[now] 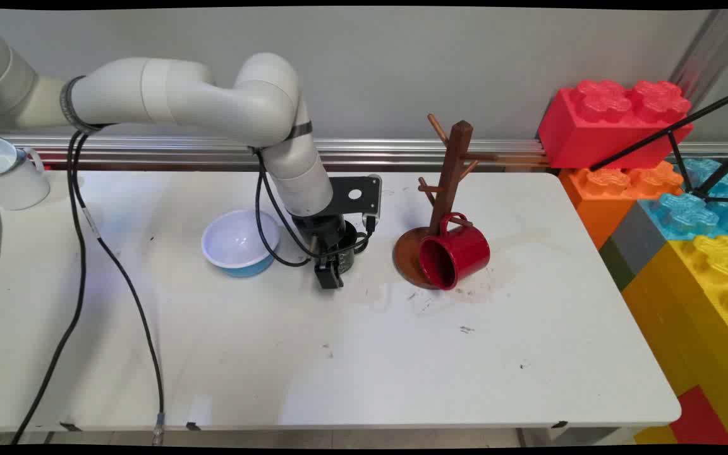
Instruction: Pick up the red mug from the rack
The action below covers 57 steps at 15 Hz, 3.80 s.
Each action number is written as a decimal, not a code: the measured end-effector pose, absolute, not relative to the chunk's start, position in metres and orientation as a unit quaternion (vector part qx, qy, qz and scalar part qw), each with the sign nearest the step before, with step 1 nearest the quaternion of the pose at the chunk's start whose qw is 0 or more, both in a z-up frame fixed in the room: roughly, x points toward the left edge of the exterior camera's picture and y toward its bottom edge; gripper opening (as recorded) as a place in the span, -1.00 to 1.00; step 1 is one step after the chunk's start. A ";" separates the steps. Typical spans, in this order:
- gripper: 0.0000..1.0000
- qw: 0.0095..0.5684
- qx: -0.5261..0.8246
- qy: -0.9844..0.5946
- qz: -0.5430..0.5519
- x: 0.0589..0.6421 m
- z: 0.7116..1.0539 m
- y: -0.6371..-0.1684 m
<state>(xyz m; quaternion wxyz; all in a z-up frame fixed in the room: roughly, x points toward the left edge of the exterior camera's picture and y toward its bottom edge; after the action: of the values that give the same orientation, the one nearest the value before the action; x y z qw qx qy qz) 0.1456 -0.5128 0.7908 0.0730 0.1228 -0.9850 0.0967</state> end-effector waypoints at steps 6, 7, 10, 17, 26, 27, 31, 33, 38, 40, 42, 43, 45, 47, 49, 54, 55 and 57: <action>1.00 0.091 0.190 -0.974 0.081 0.156 0.814 -0.492; 1.00 0.096 0.204 -0.971 0.077 0.158 0.820 -0.486; 1.00 0.112 0.248 -0.960 0.067 0.161 0.839 -0.465; 1.00 0.147 0.318 -0.935 0.055 0.159 0.871 -0.426; 1.00 0.218 0.391 -0.892 0.059 0.148 0.875 -0.391; 1.00 0.224 0.396 -0.889 0.060 0.146 0.874 -0.390; 1.00 0.259 0.416 -0.869 0.068 0.138 0.864 -0.386; 1.00 0.272 0.423 -0.861 0.068 0.134 0.858 -0.385; 1.00 0.298 0.429 -0.851 0.062 0.128 0.844 -0.384; 1.00 0.306 0.425 -0.850 0.055 0.127 0.841 -0.385; 1.00 0.313 0.420 -0.850 0.050 0.126 0.837 -0.386; 1.00 0.316 0.419 -0.850 0.048 0.125 0.836 -0.387; 1.00 0.319 0.418 -0.850 0.045 0.124 0.833 -0.388; 1.00 0.322 0.415 -0.850 0.040 0.120 0.828 -0.390; 1.00 0.323 0.413 -0.851 0.037 0.116 0.825 -0.393; 1.00 0.321 0.413 -0.852 0.033 0.100 0.822 -0.410; 1.00 0.322 0.415 -0.850 0.033 0.096 0.822 -0.414; 1.00 0.324 0.421 -0.846 0.032 0.089 0.823 -0.420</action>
<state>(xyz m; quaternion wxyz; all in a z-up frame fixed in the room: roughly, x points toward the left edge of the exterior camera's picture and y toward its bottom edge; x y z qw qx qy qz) 0.0895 -0.4202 0.8234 0.3244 0.4210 -0.8465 0.0317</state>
